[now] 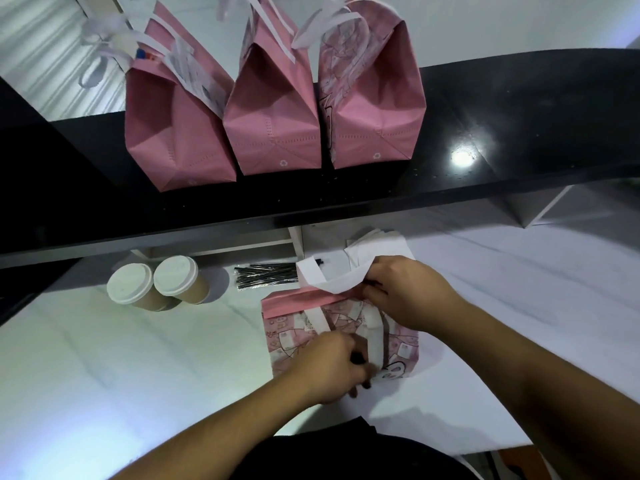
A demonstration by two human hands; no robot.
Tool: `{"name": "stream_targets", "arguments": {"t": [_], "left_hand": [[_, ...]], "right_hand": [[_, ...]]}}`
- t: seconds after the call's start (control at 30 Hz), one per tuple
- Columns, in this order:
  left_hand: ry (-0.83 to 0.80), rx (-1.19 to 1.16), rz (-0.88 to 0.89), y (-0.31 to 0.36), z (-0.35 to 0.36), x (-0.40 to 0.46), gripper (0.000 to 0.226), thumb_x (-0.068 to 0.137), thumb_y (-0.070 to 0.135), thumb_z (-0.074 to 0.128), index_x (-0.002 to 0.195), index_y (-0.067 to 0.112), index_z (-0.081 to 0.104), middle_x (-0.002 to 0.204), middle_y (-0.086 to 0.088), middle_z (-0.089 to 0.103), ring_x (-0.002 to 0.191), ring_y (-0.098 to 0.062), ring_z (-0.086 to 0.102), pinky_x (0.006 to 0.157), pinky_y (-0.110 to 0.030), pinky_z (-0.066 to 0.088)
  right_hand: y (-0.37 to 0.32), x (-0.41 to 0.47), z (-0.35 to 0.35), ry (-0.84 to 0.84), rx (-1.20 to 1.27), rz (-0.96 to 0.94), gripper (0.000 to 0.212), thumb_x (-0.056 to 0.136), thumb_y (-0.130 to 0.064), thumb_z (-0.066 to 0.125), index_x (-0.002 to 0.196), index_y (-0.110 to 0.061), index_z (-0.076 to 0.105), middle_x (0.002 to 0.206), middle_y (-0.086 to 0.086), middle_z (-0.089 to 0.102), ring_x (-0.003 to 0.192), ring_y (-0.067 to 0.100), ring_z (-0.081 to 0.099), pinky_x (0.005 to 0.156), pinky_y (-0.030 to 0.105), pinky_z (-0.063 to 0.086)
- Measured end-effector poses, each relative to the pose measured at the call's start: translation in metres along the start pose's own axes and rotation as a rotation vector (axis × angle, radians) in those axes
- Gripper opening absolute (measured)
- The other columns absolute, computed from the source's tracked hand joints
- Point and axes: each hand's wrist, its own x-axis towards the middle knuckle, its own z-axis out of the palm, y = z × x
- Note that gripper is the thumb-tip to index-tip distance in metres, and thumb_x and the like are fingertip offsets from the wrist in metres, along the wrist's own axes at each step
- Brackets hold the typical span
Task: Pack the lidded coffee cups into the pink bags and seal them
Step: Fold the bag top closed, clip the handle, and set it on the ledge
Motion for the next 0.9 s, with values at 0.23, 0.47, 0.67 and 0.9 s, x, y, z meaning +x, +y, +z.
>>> {"name": "stream_targets", "arguments": {"t": [0.23,0.47,0.67,0.9], "left_hand": [[0.165,0.244,0.087,0.001,-0.015,-0.016,0.045,0.093,0.061,0.051,0.08,0.022,0.068,0.067,0.005,0.071,0.06,-0.007,0.066,0.062,-0.027,0.052],[0.462,0.093,-0.154,-0.032,-0.032,-0.037,0.052,0.1,0.055,0.052,0.064,0.018,0.064,0.054,0.006,0.067,0.051,-0.008,0.063,0.052,-0.028,0.047],[0.454,-0.645,-0.166,-0.028,-0.02,-0.039,0.027,0.097,0.024,0.069,0.073,0.013,0.073,0.07,-0.008,0.075,0.049,-0.022,0.065,0.042,-0.026,0.047],[0.302,-0.53,-0.222,-0.031,-0.012,-0.043,0.025,0.094,0.019,0.068,0.076,0.002,0.07,0.064,-0.008,0.074,0.051,-0.019,0.068,0.042,-0.023,0.043]], "right_hand": [[-0.001,-0.003,0.003,0.012,-0.062,-0.027,0.023,0.097,-0.039,0.06,0.103,-0.022,0.074,0.096,-0.002,0.068,0.087,0.023,0.063,0.07,0.036,0.051],[-0.002,-0.006,0.004,0.016,-0.06,-0.036,0.026,0.097,-0.041,0.057,0.108,-0.025,0.074,0.099,-0.003,0.069,0.09,0.022,0.063,0.076,0.036,0.052],[-0.004,-0.007,0.006,0.015,-0.05,-0.031,0.023,0.096,-0.037,0.059,0.106,-0.024,0.075,0.098,-0.003,0.07,0.089,0.023,0.063,0.075,0.034,0.05],[-0.004,-0.009,0.004,0.038,-0.047,-0.03,0.019,0.095,-0.035,0.062,0.1,-0.023,0.075,0.092,-0.002,0.069,0.084,0.025,0.063,0.069,0.034,0.047]]}}
